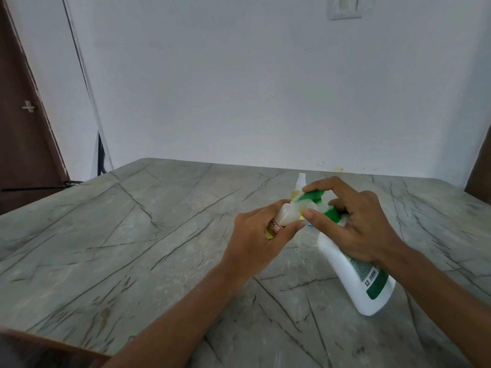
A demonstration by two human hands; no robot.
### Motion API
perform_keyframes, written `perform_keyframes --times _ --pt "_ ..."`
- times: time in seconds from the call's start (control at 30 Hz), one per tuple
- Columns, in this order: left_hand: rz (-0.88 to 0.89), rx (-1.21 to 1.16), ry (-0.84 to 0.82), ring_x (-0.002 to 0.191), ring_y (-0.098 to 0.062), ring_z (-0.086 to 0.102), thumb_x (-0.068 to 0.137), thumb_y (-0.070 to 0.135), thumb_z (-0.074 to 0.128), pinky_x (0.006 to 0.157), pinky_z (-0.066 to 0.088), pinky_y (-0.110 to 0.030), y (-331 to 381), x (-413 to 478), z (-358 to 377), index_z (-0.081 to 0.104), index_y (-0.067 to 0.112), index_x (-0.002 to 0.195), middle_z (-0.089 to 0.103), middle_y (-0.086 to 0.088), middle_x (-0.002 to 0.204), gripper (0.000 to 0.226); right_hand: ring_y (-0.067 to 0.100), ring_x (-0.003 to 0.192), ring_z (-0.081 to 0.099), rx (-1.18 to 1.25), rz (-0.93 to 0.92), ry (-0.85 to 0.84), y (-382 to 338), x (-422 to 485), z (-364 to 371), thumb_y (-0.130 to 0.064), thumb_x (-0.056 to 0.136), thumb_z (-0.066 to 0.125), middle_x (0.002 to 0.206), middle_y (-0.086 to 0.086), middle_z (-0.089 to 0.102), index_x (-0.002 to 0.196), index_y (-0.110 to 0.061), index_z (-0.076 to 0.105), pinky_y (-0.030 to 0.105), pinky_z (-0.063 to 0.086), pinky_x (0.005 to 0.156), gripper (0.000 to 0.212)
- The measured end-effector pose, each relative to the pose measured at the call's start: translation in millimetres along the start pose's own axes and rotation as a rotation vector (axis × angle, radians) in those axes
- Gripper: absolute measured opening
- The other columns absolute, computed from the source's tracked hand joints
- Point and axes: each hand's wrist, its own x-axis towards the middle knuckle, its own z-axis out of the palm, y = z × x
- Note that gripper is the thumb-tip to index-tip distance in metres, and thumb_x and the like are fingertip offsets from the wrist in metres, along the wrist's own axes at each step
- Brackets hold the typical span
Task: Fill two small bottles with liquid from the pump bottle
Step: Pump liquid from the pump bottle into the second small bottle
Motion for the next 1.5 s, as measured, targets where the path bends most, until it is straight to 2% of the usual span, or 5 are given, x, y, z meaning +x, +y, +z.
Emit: perform_keyframes --times 0.33,0.57,1.27,1.4,1.5 --pt "0.012 0.002 -0.07 0.074 -0.004 0.063 0.083 0.039 0.068 0.065 0.048 -0.005 -1 -3 0 0.065 0.008 0.118 0.072 0.003 0.091 0.046 0.006 0.047 0.059 0.0 0.016 0.026 3 -1 0 -0.05 0.084 0.06 0.06 -0.007 0.066 0.098 -0.024 0.061 0.013 0.04 0.041 0.03" --pt "-0.011 -0.002 -0.015 0.066 -0.007 0.06 0.085 0.039 0.067 0.055 0.047 -0.011 1 0 -2 0.066 0.014 0.114 0.068 0.008 0.077 0.039 -0.002 0.047 0.053 0.007 -0.012 -0.025 -1 -2 0 -0.057 0.09 0.049 0.067 -0.034 0.058 0.116 -0.025 0.056 0.003 0.033 0.049 0.042" --pt "-0.008 0.003 -0.038 0.065 0.008 0.055 0.083 0.034 0.071 0.059 0.04 -0.001 1 -1 0 0.066 0.009 0.115 0.062 0.016 0.08 0.04 0.007 0.043 0.05 -0.022 0.004 0.036 0 -1 1 -0.06 0.091 0.046 0.047 -0.008 0.054 0.102 -0.027 0.059 0.007 0.032 0.043 0.038" --pt "-0.026 0.011 -0.029 0.061 0.012 0.052 0.085 0.041 0.066 0.057 0.039 -0.001 2 0 -1 0.066 0.013 0.115 0.058 0.021 0.079 0.041 -0.004 0.05 0.053 0.0 0.004 -0.021 -6 0 0 -0.069 0.092 0.032 0.069 -0.035 0.058 0.119 -0.035 0.052 0.002 0.034 0.049 0.047" --pt "-0.046 0.003 -0.04 0.062 0.005 0.056 0.085 0.043 0.065 0.057 0.041 -0.003 2 0 -1 0.066 0.014 0.116 0.061 0.018 0.078 0.041 -0.003 0.05 0.053 0.017 0.007 -0.03 -6 0 -1 -0.07 0.092 0.031 0.073 -0.032 0.059 0.119 -0.041 0.05 0.003 0.034 0.049 0.044"
